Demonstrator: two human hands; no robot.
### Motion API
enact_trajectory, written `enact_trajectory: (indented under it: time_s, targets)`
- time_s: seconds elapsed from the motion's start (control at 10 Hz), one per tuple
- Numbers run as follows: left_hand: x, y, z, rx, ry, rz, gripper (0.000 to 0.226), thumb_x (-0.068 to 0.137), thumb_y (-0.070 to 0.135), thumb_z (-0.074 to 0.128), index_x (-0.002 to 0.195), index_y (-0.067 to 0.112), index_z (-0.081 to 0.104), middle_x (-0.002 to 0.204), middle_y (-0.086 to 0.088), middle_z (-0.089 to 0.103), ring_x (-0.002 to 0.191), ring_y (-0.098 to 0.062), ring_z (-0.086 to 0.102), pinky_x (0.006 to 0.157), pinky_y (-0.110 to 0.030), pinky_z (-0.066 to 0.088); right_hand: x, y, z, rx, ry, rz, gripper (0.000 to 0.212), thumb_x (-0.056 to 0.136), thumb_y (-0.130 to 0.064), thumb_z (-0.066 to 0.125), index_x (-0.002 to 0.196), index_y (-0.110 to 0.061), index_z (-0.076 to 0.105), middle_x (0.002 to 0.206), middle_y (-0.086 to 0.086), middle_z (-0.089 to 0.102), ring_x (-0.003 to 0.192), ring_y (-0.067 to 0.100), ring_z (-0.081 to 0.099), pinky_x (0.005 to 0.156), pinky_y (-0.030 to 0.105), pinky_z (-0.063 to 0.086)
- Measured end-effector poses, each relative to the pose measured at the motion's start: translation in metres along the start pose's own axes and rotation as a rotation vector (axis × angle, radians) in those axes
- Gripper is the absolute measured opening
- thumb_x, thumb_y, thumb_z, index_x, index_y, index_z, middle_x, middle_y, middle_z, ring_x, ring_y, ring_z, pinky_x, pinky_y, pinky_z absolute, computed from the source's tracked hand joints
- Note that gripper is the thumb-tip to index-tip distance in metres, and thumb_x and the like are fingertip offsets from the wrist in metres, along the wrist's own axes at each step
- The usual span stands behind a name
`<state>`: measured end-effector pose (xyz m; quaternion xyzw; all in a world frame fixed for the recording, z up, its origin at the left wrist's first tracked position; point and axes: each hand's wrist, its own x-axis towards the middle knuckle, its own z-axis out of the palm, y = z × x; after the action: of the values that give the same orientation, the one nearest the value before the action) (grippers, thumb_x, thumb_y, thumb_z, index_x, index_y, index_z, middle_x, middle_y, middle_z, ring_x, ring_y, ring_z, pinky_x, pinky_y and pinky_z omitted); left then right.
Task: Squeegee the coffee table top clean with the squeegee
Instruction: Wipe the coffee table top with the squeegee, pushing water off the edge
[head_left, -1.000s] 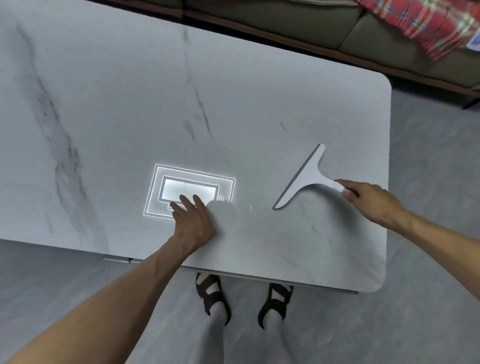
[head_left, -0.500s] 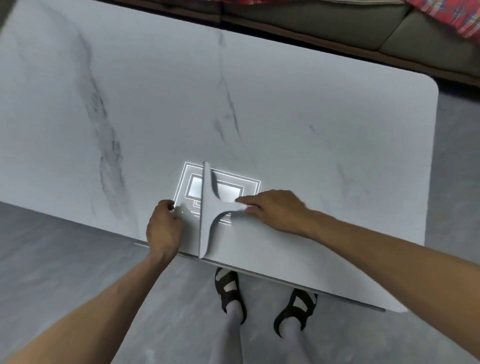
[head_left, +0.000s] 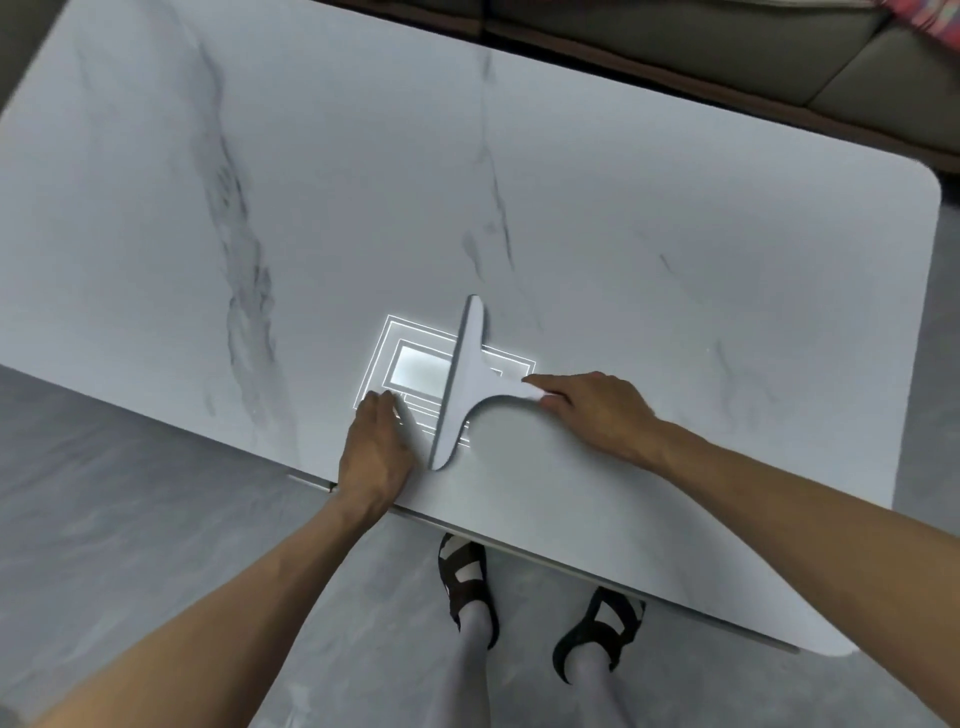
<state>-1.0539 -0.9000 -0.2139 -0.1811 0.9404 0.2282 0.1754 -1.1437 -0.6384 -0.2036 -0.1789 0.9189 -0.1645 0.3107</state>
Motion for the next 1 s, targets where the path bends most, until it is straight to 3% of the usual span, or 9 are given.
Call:
enact_trajectory:
  time_s: [0.3, 0.4, 0.5, 0.6, 0.7, 0.8, 1.0]
  targets:
    - [-0.020, 0.066, 0.043, 0.161, -0.151, 0.177, 0.052, 0.077, -0.003, 0.044, 0.128, -0.001, 0.043, 0.124, -0.015, 0.048, 0.112, -0.031, 0.046, 0.100, -0.036, 0.038, -0.098, 0.120, -0.036, 0.047, 0.086, 0.258, 0.034, 0.096, -0.048, 0.032, 0.122, -0.069, 0.039, 0.118, -0.022, 0.065, 0.104, 0.017, 0.060, 0.073, 0.033, 0.044]
    - [-0.030, 0.087, 0.060, 0.281, -0.245, 0.207, 0.058, 0.087, 0.000, 0.033, 0.144, -0.009, 0.024, 0.147, -0.021, 0.032, 0.136, -0.039, 0.031, 0.115, -0.045, 0.024, -0.140, 0.163, -0.046, 0.042, 0.108, 0.370, 0.035, 0.097, -0.046, 0.034, 0.124, -0.066, 0.042, 0.120, -0.019, 0.065, 0.105, 0.019, 0.060, 0.071, 0.033, 0.041]
    - [-0.028, 0.095, 0.064, 0.359, -0.287, 0.154, 0.056, 0.092, 0.001, 0.032, 0.145, -0.010, 0.022, 0.151, -0.023, 0.024, 0.140, -0.044, 0.025, 0.115, -0.052, 0.024, -0.158, 0.179, -0.051, 0.017, 0.119, 0.433, 0.034, 0.098, -0.045, 0.036, 0.126, -0.063, 0.045, 0.119, -0.016, 0.066, 0.104, 0.022, 0.060, 0.070, 0.033, 0.040]
    - [-0.027, 0.102, 0.055, 0.131, -0.238, 0.033, 0.050, 0.090, 0.007, 0.049, 0.138, 0.006, 0.038, 0.140, -0.021, 0.040, 0.122, -0.041, 0.049, 0.096, -0.046, 0.046, -0.172, 0.185, -0.056, -0.006, 0.147, 0.450, 0.033, 0.098, -0.045, 0.036, 0.126, -0.061, 0.046, 0.115, -0.012, 0.068, 0.099, 0.024, 0.060, 0.068, 0.032, 0.039]
    - [-0.027, 0.095, 0.051, 0.042, -0.198, 0.001, 0.049, 0.088, 0.007, 0.052, 0.135, 0.012, 0.042, 0.128, -0.018, 0.054, 0.109, -0.038, 0.058, 0.085, -0.041, 0.049, -0.170, 0.172, -0.056, 0.025, 0.161, 0.397, 0.033, 0.098, -0.046, 0.037, 0.126, -0.061, 0.045, 0.114, -0.013, 0.068, 0.096, 0.022, 0.061, 0.066, 0.031, 0.038]
    - [-0.030, 0.076, 0.040, -0.072, -0.105, -0.071, 0.045, 0.087, 0.004, 0.051, 0.131, 0.012, 0.046, 0.113, -0.014, 0.064, 0.101, -0.035, 0.063, 0.081, -0.042, 0.051, -0.149, 0.129, -0.039, 0.055, 0.113, 0.232, 0.034, 0.096, -0.053, 0.037, 0.129, -0.062, 0.042, 0.125, -0.017, 0.064, 0.107, 0.018, 0.062, 0.074, 0.029, 0.043]
    - [-0.048, 0.042, 0.025, -0.013, -0.037, -0.068, 0.044, 0.087, -0.001, 0.048, 0.131, 0.004, 0.047, 0.126, -0.016, 0.057, 0.115, -0.033, 0.056, 0.096, -0.038, 0.045, -0.096, 0.030, 0.028, 0.051, -0.066, -0.072, 0.038, 0.097, -0.053, 0.038, 0.135, -0.054, 0.043, 0.124, -0.007, 0.064, 0.113, 0.021, 0.058, 0.087, 0.032, 0.042]
